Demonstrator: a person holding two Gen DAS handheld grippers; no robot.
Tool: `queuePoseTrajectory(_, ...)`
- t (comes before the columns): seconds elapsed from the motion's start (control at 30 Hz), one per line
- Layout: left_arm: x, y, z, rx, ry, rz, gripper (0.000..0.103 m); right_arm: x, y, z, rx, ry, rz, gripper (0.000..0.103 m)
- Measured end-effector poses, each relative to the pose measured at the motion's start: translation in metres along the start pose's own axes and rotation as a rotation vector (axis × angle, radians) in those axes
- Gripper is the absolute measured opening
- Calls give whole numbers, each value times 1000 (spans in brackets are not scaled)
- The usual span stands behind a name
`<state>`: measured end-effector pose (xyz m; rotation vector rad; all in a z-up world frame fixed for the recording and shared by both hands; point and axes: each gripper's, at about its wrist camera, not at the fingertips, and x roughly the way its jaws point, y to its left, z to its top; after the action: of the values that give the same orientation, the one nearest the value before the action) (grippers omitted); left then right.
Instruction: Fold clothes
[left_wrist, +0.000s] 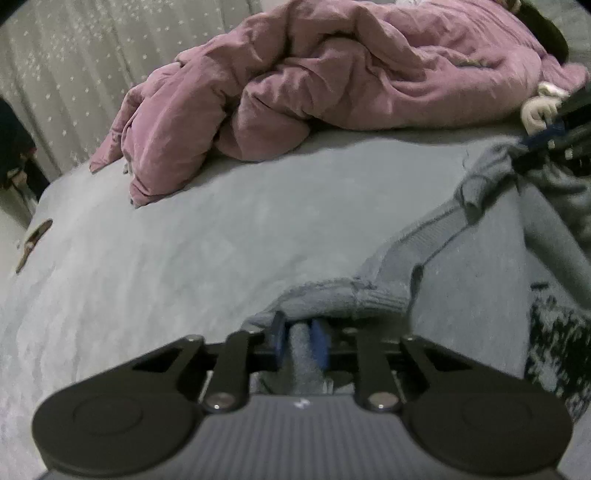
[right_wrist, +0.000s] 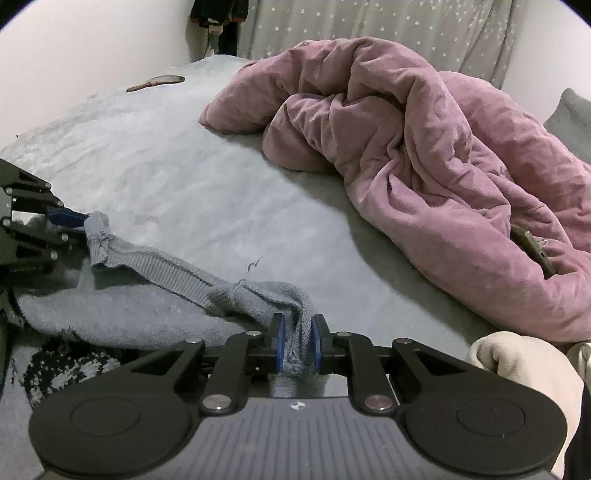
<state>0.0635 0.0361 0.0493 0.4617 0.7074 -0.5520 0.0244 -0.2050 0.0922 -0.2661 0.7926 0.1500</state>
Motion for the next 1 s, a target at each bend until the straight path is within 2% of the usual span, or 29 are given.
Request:
queuePoseTrajectory(0.1, -11, 9, 3, -58, -32, 5, 9, 5, 0, -2, -6, 20, 11, 14)
queuePoseTrajectory(0.23, -25, 22, 5, -111, -68, 7, 9, 7, 1, -4, -19, 27, 12, 9)
queuePoseTrajectory(0.47, -56, 43, 6, -220, -138, -12, 9, -7, -6, 1, 6, -53, -25, 7)
queuePoseTrajectory(0.57, -72, 49, 6, -257, -174, 6, 9, -11, -7, 4, 11, -83, -46, 7)
queuePoseTrajectory(0.8, -107, 67, 0, -359, -247, 44, 9, -28, -6, 11, 34, -203, -37, 7)
queuePoseTrajectory(1.0, -144, 82, 0, -437, -360, 56, 8, -48, -5, 19, 63, -336, -14, 7)
